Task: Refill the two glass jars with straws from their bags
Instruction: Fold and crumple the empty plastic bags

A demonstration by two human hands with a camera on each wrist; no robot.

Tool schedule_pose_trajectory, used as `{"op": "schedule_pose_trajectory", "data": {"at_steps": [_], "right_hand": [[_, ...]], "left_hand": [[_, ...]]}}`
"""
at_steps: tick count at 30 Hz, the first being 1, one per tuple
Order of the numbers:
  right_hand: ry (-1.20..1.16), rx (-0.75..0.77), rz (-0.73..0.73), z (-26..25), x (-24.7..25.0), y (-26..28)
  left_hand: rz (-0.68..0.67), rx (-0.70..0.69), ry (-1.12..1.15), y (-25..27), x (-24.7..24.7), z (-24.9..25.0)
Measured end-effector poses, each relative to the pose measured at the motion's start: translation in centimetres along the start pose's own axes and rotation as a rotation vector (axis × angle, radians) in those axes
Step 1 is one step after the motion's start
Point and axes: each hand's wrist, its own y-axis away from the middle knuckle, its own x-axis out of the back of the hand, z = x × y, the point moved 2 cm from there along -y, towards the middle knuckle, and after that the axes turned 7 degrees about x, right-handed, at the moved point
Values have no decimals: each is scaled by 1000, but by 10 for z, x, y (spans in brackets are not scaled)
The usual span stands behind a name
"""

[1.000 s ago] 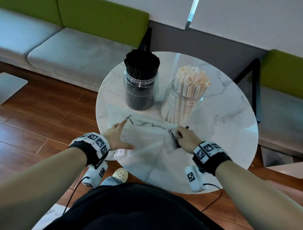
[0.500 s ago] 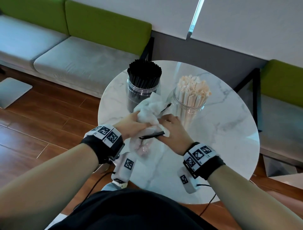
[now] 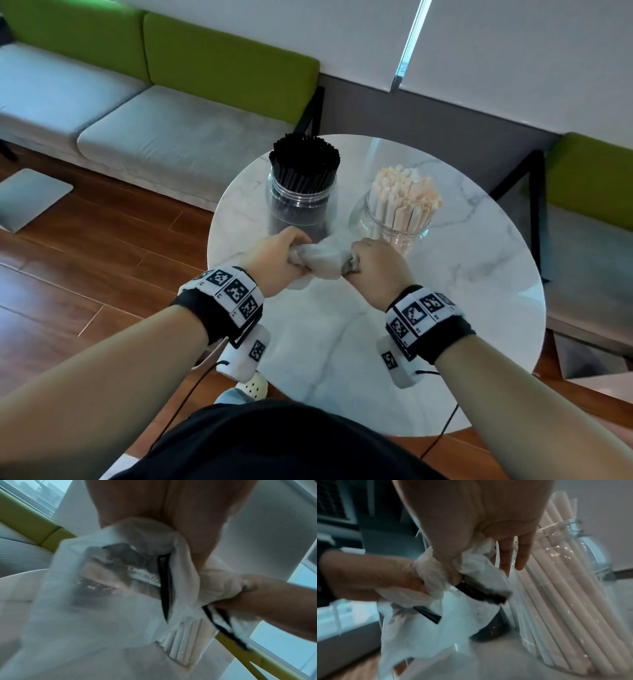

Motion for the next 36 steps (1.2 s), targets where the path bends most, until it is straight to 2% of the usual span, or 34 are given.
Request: {"op": "schedule_pose_trajectory", "data": {"at_steps": [3, 4, 7, 8, 9, 11, 12, 14, 16, 18, 19, 21, 23, 25, 27, 28, 30, 32, 34, 36], "right_hand": [[-440, -122, 159, -7, 7, 1], [-543, -130, 210, -13, 8, 0], [-878, -124, 308, -30, 0, -1], [-895, -135, 298, -32, -5, -2], [-811, -133, 275, -30, -10, -2], [-447, -65, 172, -26, -16, 1], [-288, -27, 127, -26, -17, 3], [-120, 60, 58, -30, -14, 8], [-85, 105, 49, -28, -5, 13], [-166, 89, 206, -20, 6, 15], [-210, 88, 312, -16, 11, 17], [-200, 131, 402, -14, 16, 17], [-163, 133, 294, -19, 12, 13], [-272, 72, 172, -21, 2, 8], [-461, 9, 171, -22, -4, 3], [-482, -25, 191, -22, -3, 2], [-368, -64, 189, -22, 2, -1], [-244, -68, 147, -18, 7, -2], [-169, -30, 92, -16, 9, -4], [-215, 35, 59, -18, 9, -5]], "left_hand": [[46, 112, 73, -2, -5, -8], [7, 174, 157, -1, -9, -7], [-220, 358, 655, 11, -18, 12], [-314, 369, 801, 13, -18, 20], [-394, 357, 930, 14, -16, 24], [-498, 249, 1096, 15, -10, 30], [-498, 197, 1118, 15, -8, 32], [-373, 185, 1107, 13, -7, 32], [-196, 228, 1078, 7, -8, 26], [-48, 245, 991, 5, -5, 18], [-21, 236, 946, 5, -3, 16], [-63, 180, 885, 7, -1, 17], [-158, 95, 848, 11, -2, 23], [-241, 18, 838, 17, -4, 33], [-284, 21, 875, 18, -6, 33], [-288, 31, 889, 16, -6, 31], [-233, 33, 878, 10, -3, 25], [-68, -19, 727, 5, 0, 19], [80, -172, 447, 5, 4, 21], [109, -334, 210, 7, 3, 24]]}}
